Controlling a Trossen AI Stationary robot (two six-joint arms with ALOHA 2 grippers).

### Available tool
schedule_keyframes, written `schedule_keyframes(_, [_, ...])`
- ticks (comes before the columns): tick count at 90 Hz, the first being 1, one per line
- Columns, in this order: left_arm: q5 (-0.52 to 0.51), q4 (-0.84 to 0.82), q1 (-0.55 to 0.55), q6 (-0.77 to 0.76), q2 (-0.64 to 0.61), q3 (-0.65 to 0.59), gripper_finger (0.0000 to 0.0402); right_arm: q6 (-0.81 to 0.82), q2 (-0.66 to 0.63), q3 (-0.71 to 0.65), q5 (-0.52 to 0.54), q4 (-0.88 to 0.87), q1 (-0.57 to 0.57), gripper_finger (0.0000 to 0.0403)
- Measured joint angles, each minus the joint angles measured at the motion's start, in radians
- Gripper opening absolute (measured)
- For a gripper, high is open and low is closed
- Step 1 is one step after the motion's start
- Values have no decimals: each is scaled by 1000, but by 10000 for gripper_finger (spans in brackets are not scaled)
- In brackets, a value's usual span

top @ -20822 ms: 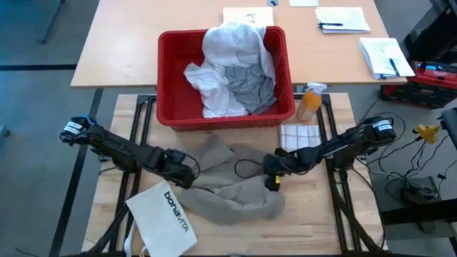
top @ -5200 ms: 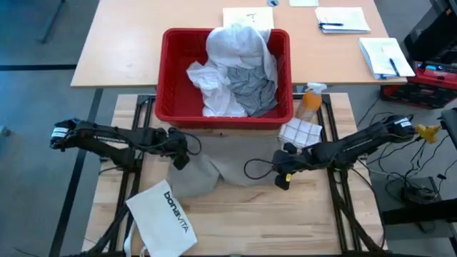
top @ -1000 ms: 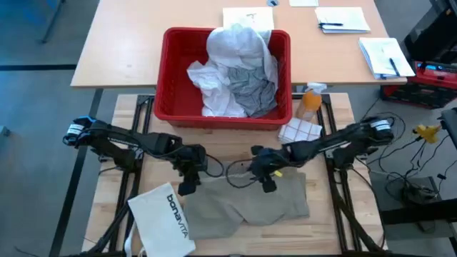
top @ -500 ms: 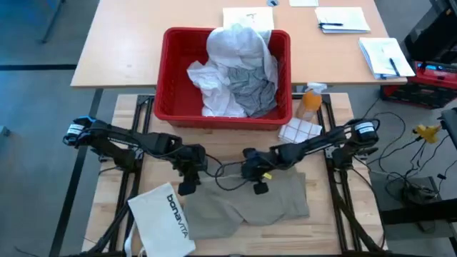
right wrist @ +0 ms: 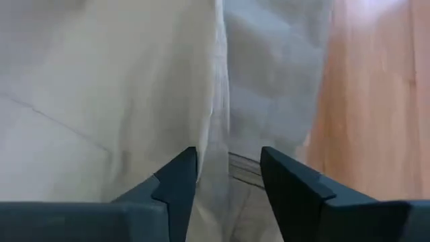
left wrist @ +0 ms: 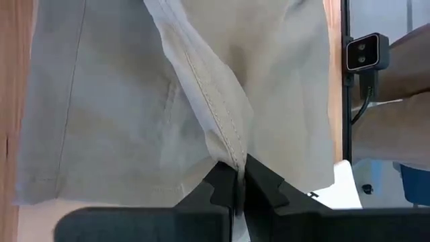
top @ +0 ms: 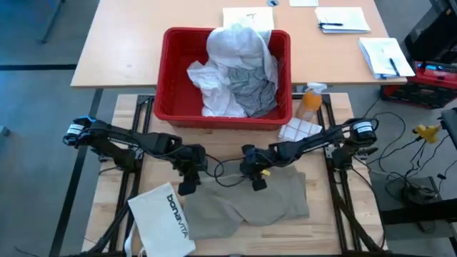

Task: Fold laundry
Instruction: Fold the brown shorts

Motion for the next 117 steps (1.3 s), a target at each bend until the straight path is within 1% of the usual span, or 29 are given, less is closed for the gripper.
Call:
schedule_keyframes(11, [0,0,0,5,0,0,0,-4,7,-1,-45,-8,-3,109])
schedule_keyframes(27, [0,-1,0,5,0,2,0,1,7,-1,-49,-4,-6,40])
schedule_keyframes(39, [0,-1,0,5,0,2,0,6,7,-1,-50,-15,-14,6])
schedule_keyframes(56, [0,0,0,5,0,2,0,52,-12,-1,-47,-41,-14,1])
schedule_keyframes(78, [-3,0,13,-9,-3,3,0,121,-130,-1,-46,-150,-13,0])
schedule_keyframes(86, [-51,-1,23,12,-3,3,0,121,-157,-1,-36,-187,-17,0])
schedule_keyframes(91, [-74,-1,39,26,-3,3,0,122,-163,-1,-32,-206,-26,0])
schedule_keyframes(107, [-89,0,105,30,-7,3,0,122,-167,-2,-33,-238,-32,0])
schedule_keyframes(117, [-105,-5,138,39,-8,3,0,122,-167,-2,-51,-236,-32,0])
